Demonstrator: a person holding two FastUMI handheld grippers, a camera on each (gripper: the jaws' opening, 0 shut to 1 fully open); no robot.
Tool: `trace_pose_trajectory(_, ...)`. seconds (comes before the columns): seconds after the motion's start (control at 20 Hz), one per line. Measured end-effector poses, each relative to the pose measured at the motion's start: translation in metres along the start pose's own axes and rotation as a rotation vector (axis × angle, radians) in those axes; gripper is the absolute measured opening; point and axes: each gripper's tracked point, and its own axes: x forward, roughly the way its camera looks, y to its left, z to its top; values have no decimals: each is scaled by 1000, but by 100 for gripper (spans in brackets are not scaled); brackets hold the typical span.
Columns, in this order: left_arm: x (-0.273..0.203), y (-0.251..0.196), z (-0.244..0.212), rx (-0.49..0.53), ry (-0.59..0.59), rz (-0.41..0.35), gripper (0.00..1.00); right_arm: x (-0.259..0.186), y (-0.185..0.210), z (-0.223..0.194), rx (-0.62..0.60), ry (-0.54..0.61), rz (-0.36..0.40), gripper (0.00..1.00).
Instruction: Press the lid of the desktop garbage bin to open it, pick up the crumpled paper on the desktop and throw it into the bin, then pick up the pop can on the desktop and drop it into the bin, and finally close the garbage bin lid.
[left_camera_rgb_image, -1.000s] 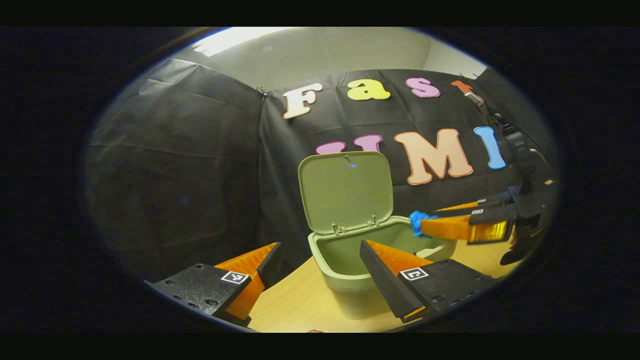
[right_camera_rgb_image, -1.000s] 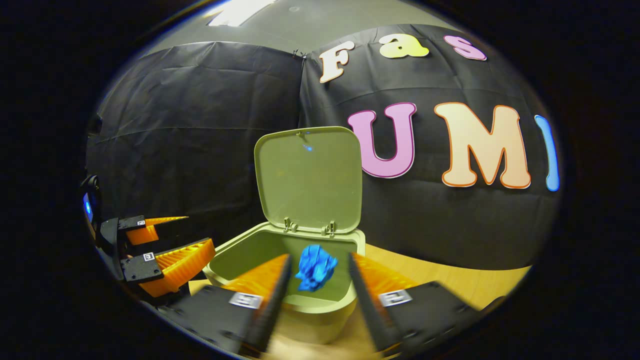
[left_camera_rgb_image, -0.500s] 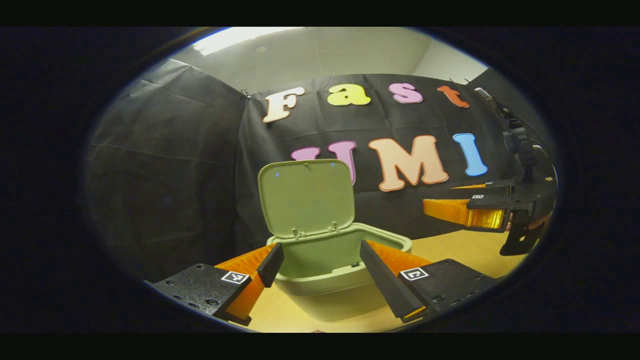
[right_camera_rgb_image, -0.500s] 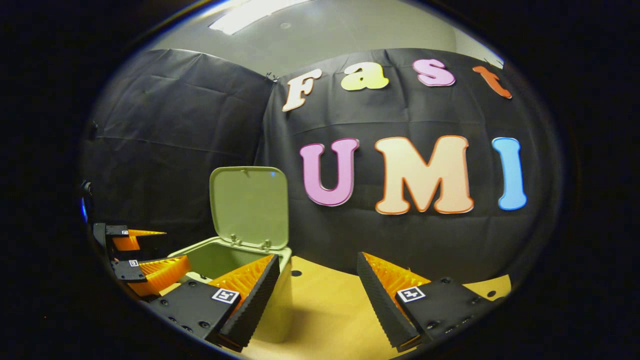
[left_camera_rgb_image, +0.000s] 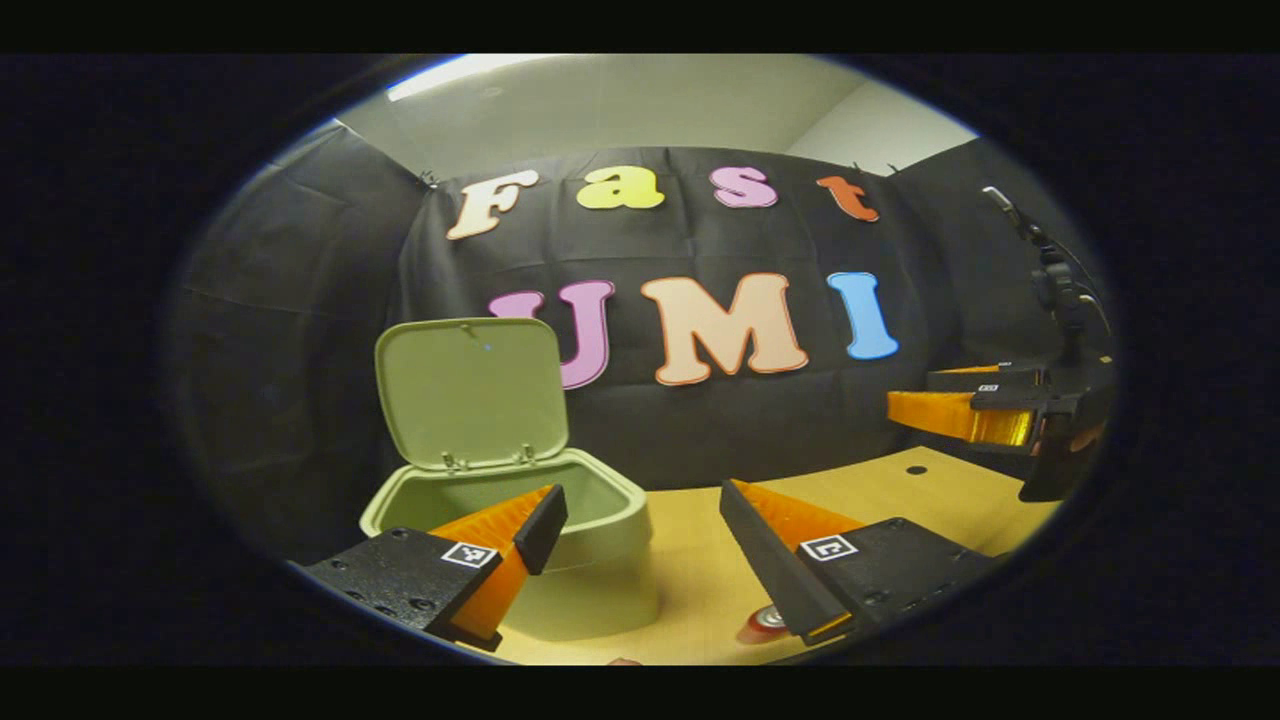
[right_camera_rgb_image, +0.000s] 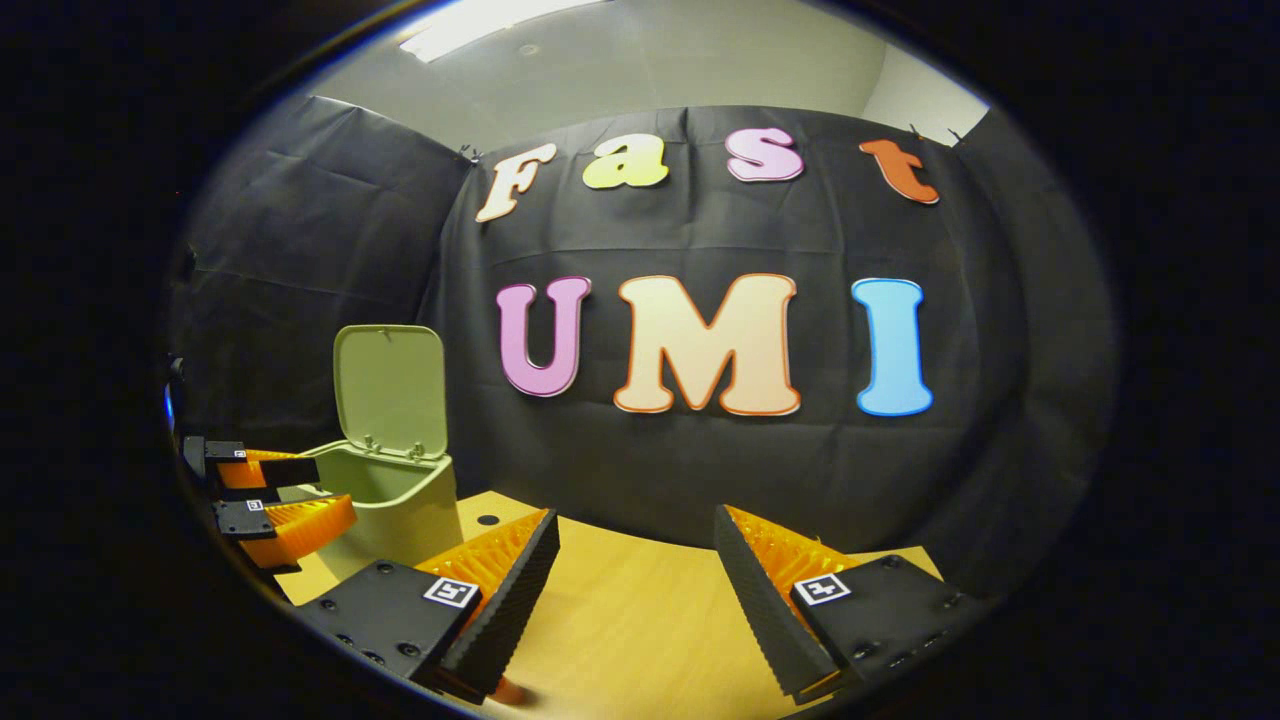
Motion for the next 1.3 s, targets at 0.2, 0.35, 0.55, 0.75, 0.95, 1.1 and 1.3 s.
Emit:
trace_pose_trajectory(0.2, 6, -42, -25, -36, 54, -95, 94, -22, -43, -16, 8, 32, -71, 98)
trace_pose_trajectory(0.35, 6, -68, -55, -37, 119, -139, 94, -37, -66, -28, 8, 62, -107, 98)
trace_pose_trajectory(0.55, 4, -95, -96, -36, 195, -178, 94, -55, -84, -42, 8, 99, -119, 98)
trace_pose_trajectory(0.75, 2, -106, -133, -38, 262, -168, 95, -65, -96, -54, 10, 138, -121, 98)
trace_pose_trajectory(0.95, -1, -113, -166, -6, 319, -162, 100, -73, -102, -59, -7, 159, -112, 98)
trace_pose_trajectory(1.1, -5, -115, -193, 0, 369, -145, 95, -78, -101, -61, -16, 163, -92, 98)
trace_pose_trajectory(1.3, -11, -118, -226, -1, 445, -133, 95, -82, -98, -62, -29, 168, -79, 100)
